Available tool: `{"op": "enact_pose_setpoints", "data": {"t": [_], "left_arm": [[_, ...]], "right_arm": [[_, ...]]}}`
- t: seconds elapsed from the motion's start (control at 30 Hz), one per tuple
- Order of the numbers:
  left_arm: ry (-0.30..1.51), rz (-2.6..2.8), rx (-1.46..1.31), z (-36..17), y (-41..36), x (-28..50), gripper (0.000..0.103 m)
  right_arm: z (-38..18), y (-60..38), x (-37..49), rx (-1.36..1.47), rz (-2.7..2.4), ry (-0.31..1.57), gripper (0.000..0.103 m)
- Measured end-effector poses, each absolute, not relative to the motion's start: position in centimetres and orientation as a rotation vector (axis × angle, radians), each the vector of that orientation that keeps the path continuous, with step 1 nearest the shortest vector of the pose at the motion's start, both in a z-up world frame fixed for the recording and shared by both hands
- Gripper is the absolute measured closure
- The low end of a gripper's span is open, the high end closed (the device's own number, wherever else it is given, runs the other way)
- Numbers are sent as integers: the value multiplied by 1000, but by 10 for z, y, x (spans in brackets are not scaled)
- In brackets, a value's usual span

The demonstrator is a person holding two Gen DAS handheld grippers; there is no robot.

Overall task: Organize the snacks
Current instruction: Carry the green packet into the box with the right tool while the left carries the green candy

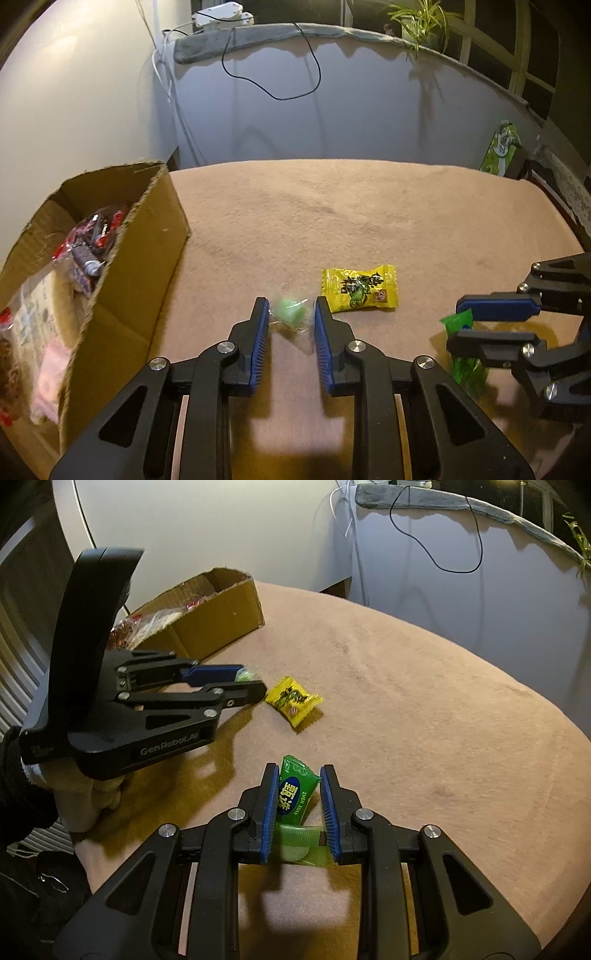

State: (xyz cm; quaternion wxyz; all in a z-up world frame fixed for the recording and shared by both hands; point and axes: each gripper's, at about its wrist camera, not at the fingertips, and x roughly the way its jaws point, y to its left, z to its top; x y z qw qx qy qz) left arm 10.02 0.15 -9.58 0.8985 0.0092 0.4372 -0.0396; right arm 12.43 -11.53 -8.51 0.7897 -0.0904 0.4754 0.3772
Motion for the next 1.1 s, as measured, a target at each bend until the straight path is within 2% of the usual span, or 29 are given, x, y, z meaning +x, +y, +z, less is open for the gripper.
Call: {"op": "enact_pose_setpoints", "data": {"t": [0.47,1.1], "left_arm": [[774,-82,-4,-46,21,56,80],[664,33,-49,-12,92,5,80]], "right_arm": [[-42,-102,116,-204,799,944,79],[-7,-5,125,-224,894,879,79]]}}
